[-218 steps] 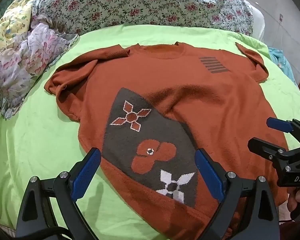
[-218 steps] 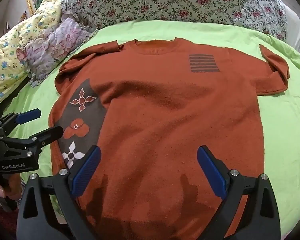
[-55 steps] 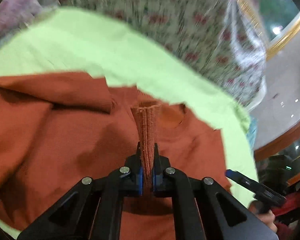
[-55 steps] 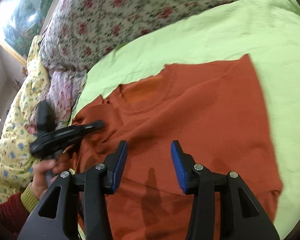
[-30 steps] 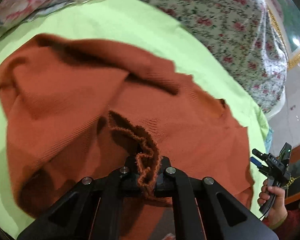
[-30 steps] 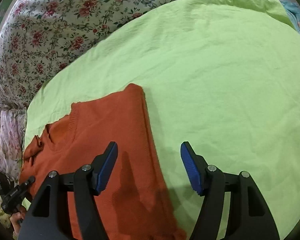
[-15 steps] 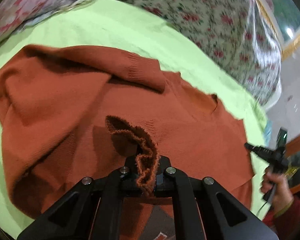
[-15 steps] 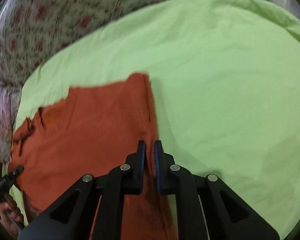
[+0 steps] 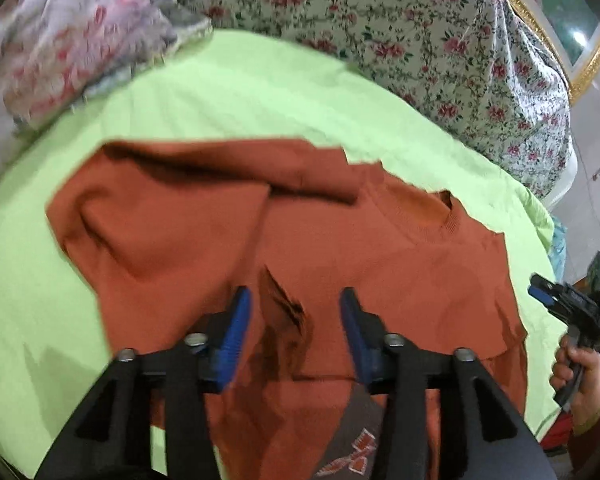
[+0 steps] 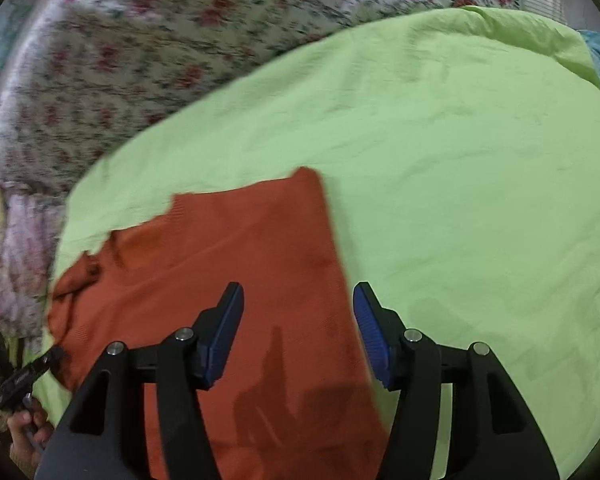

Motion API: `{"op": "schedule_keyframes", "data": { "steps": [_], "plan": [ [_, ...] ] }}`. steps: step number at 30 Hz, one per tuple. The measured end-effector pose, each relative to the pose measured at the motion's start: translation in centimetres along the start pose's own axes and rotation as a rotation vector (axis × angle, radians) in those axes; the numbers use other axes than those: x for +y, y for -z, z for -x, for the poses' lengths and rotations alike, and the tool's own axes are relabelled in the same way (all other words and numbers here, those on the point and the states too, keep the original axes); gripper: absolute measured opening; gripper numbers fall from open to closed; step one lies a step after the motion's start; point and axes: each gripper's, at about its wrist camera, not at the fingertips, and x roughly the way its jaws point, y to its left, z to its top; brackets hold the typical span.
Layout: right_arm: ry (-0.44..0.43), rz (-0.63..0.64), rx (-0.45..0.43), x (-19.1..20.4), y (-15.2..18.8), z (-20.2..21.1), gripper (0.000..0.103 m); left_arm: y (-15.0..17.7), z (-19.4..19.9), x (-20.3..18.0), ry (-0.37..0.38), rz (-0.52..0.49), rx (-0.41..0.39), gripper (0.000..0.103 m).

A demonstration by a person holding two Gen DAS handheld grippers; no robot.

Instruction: Fold small clothes

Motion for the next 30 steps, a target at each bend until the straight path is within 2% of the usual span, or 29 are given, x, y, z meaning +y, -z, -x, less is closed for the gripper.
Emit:
{"op": "schedule_keyframes", "data": {
  "steps": [5,8,12,18,19,20,21,22,23,24,28,30],
  "plan": [
    [-0.076,0.038,0.039,3.6,1.9,-0.4,0.058,-2.5,-2.0,-0.1,-0.134,-0.052,0.033,0.06],
    [-0.113,0.055,0.08,4.8,3.3,-1.0,0.058,-3.6,-3.6,-0.1,-0.152,-0.082,0.054,0.063],
    [-0.142,0.065,0.116,5.7,4.6,-1.5,0.058,-4.6,-6.4,-0.5,-0.212,-0.127,0.098,0.063],
    [-0.152,0.055,0.135,5.2,4.7,-1.6,0.058,-6.0,-9.3,0.2,-0.262,-0.14,0.129,0.061],
    [-0.152,0.05,0.136,5.1,4.6,-1.6,0.058,-6.2,-9.4,0.3,-0.257,-0.131,0.127,0.059],
    [-0.153,0.046,0.136,4.9,4.5,-1.5,0.058,-6.5,-9.5,0.5,-0.253,-0.122,0.125,0.05],
    [-0.154,0.043,0.136,4.8,4.5,-1.4,0.058,-6.9,-9.5,0.7,-0.254,-0.116,0.124,0.036],
    [-0.157,0.041,0.133,4.6,4.4,-1.3,0.058,-7.1,-9.4,0.9,-0.26,-0.11,0.123,0.028],
    [-0.159,0.042,0.13,4.6,4.5,-1.1,0.058,-7.5,-8.9,1.5,-0.254,-0.094,0.121,0.015],
    [-0.162,0.046,0.127,4.6,4.4,-1.0,0.058,-7.6,-8.6,1.7,-0.238,-0.081,0.118,0.008],
    [-0.19,0.064,0.118,5.2,4.2,-0.5,0.056,-7.8,-5.3,1.3,-0.138,-0.052,0.068,0.002],
    [-0.2,0.077,0.114,5.6,4.1,-0.3,0.055,-7.7,-3.0,-0.2,-0.058,-0.066,0.033,0.0]
  ]
}}
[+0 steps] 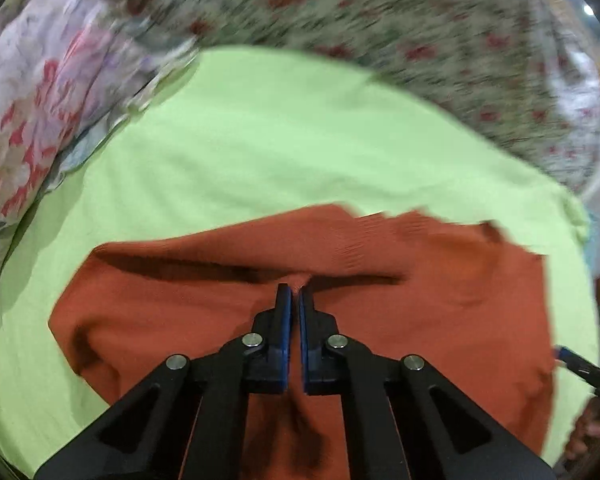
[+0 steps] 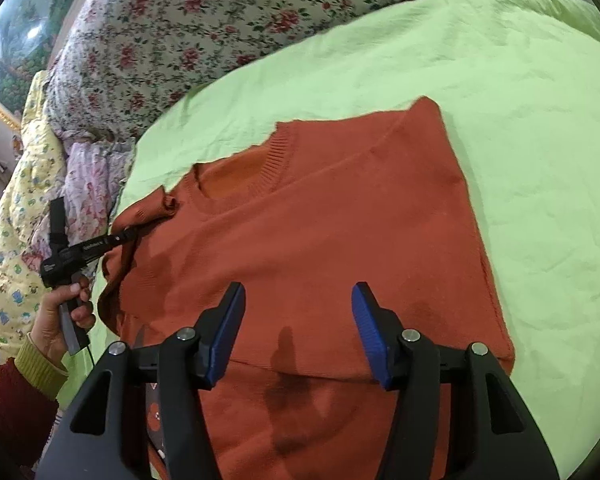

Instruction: Fold small clothes

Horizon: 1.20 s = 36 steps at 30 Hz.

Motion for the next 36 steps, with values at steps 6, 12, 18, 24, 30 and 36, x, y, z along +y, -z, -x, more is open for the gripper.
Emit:
{"op": "schedule_keyframes", "data": {
  "steps": [6,12,18,24,30,36],
  "plan": [
    [-0.021,0.017,-0.003,1.1,0.0,0.0,0.053,0.7,4.6,-7.2,0.273,-0.062,-0.074,0.001],
    [-0.019,0.02,0.015,1.9,0.5,-0.3,0.053,2.6,2.3,-10.2,0.175,-0.142,-0.005,0.001],
    [-0.056,0.12,0.049,4.2,-0.9,-2.6,0.056,4.5,1.2,-5.4,-0.006,-0.093,0.024,0.018],
    [-0.138,0.247,0.104,9.8,-4.3,-8.9,0.063,5.5,0.3,-0.7,-0.145,-0.058,0.018,0.06],
    [-0.178,0.259,0.123,13.4,-6.9,-13.1,0.063,4.8,-3.4,-0.9,-0.206,-0.107,0.054,0.062],
    [-0.191,0.27,0.134,14.4,-7.2,-13.9,0.063,2.7,-6.0,1.5,-0.188,-0.044,0.066,0.009]
  ]
}}
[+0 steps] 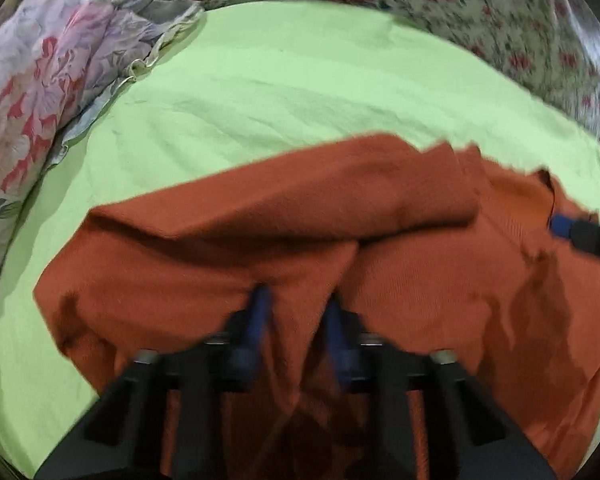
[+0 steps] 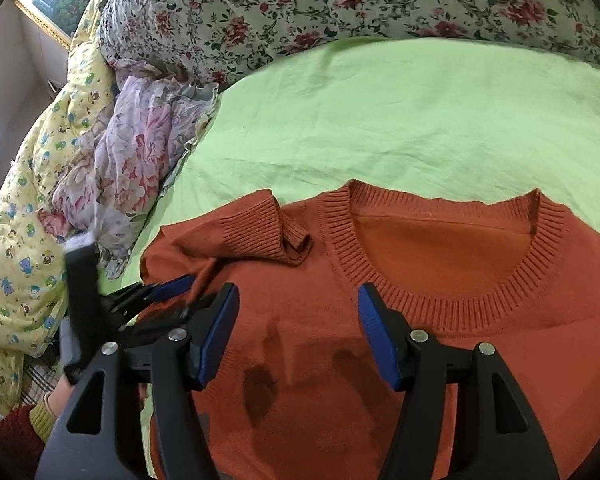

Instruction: Fold small clothes

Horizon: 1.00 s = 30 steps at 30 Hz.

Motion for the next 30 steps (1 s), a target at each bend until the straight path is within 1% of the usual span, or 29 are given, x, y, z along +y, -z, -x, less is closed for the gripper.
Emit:
{"op": "schedule_keyframes", "data": {
  "steps": [1,2,3,5,7,8,10,13,15,16,17,19,21,22,23,25,26,27,28,29,30],
  "plan": [
    [0.002,0.002,0.002,0.0,-0.1,-0.1,0.063,-0.2,0.1,0.6,0.026,0.017,0.003,0.006],
    [0.004,0.001,0.003,-0.1,-0.1,-0.1,0.063,-0.4,0.7,1.5,0.08,0.047,-0.006,0.004],
    [0.005,-0.001,0.003,-0.3,-0.1,-0.1,0.063,-0.4,1.4,1.8,0.098,0.054,-0.02,0.003],
    [0.007,-0.013,-0.004,-0.7,-0.2,0.2,0.063,-0.3,3.7,1.5,0.129,0.047,-0.062,0.002],
    [0.005,-0.043,-0.021,-1.4,0.1,0.8,0.063,-0.2,6.0,0.8,0.187,0.043,-0.099,0.002],
    [0.003,-0.059,-0.03,-1.7,0.2,1.2,0.063,-0.1,7.4,0.3,0.236,0.045,-0.124,0.002],
    [-0.003,-0.098,-0.042,-2.5,0.7,2.1,0.063,0.0,10.5,-1.7,0.367,0.037,-0.174,0.002],
    [0.006,-0.154,-0.071,-4.0,2.0,4.2,0.062,0.2,12.6,-4.9,0.496,0.015,-0.193,0.002],
    [0.025,-0.19,-0.093,-5.1,3.1,5.8,0.062,0.1,12.8,-6.9,0.566,0.012,-0.187,0.002],
    [0.035,-0.211,-0.105,-5.6,3.6,6.6,0.062,0.2,12.8,-7.7,0.589,0.005,-0.186,0.002],
    [0.048,-0.228,-0.115,-6.0,4.1,7.3,0.063,0.6,12.5,-9.1,0.583,-0.015,-0.181,0.002],
    [0.072,-0.264,-0.136,-7.1,5.2,8.9,0.062,0.9,11.5,-10.6,0.554,-0.033,-0.151,0.003],
    [0.096,-0.305,-0.153,-8.3,6.6,10.4,0.063,1.3,8.7,-12.0,0.492,-0.079,-0.079,0.005],
    [0.109,-0.327,-0.157,-8.8,7.6,11.2,0.063,1.7,7.0,-12.7,0.444,-0.109,-0.025,0.008],
    [0.115,-0.334,-0.155,-9.0,8.2,11.5,0.063,2.4,5.8,-13.3,0.403,-0.131,0.02,0.012],
    [0.124,-0.337,-0.142,-9.1,9.5,11.9,0.063,3.4,4.7,-13.5,0.371,-0.143,0.07,0.018],
    [0.123,-0.336,-0.134,-8.9,10.2,12.0,0.063,4.3,4.6,-13.4,0.372,-0.147,0.089,0.029],
    [0.117,-0.334,-0.126,-8.7,10.7,12.0,0.063,5.0,4.8,-13.1,0.374,-0.15,0.091,0.042],
    [0.109,-0.328,-0.116,-8.3,11.3,11.9,0.063,5.4,5.1,-13.0,0.373,-0.157,0.086,0.048],
    [0.096,-0.314,-0.103,-7.8,11.8,11.7,0.063,6.0,5.6,-12.8,0.363,-0.164,0.078,0.057],
    [0.085,-0.298,-0.092,-7.2,12.2,11.5,0.063,6.7,6.1,-12.5,0.345,-0.17,0.071,0.059]
  ]
}}
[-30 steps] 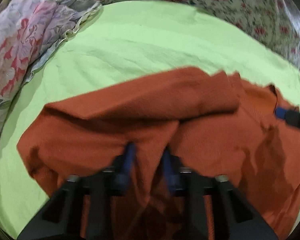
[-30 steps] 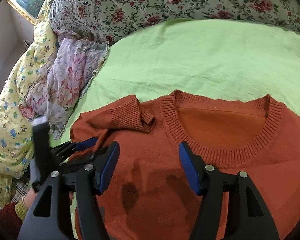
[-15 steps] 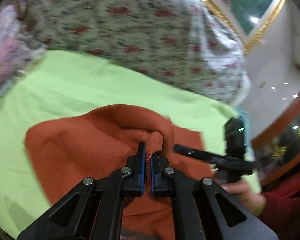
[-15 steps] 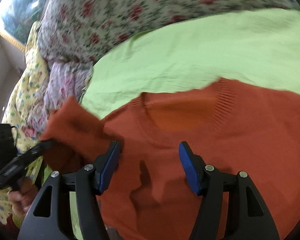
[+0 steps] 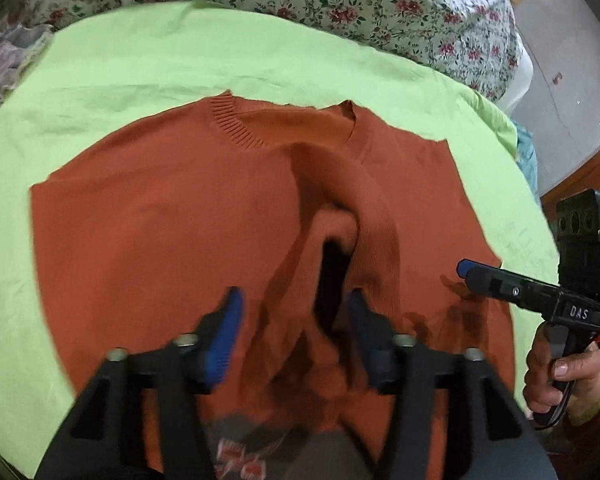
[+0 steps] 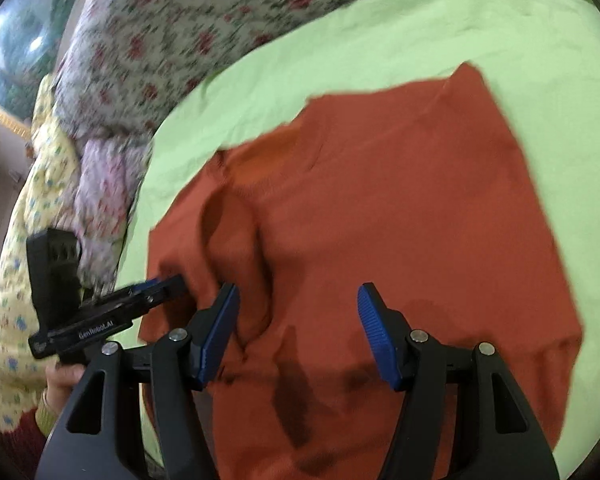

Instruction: Fold small clothes

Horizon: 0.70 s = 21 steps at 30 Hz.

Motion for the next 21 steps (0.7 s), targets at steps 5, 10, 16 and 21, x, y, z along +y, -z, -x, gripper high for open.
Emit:
{"op": "schedule_keyframes", "data": {
  "steps": [5,10,16,21],
  "plan": [
    [-0.045,0.081,0.055,2.9,2.2,-1.8,0.063,2.8,3.1,2.1,-0.111,0.038,-0.033,0.059],
    [-0.069,0.108,0.097,4.5,2.5,-4.8,0.062,4.4,3.5,4.7,-0.216,0.057,-0.026,0.06],
    [-0.071,0.145,0.185,5.5,2.8,-6.7,0.005,6.6,3.0,5.5,-0.306,0.049,-0.02,0.06],
    [-0.028,0.172,0.109,3.8,0.4,-1.8,0.005,6.9,2.9,6.7,-0.297,0.095,-0.03,0.059]
  ]
}}
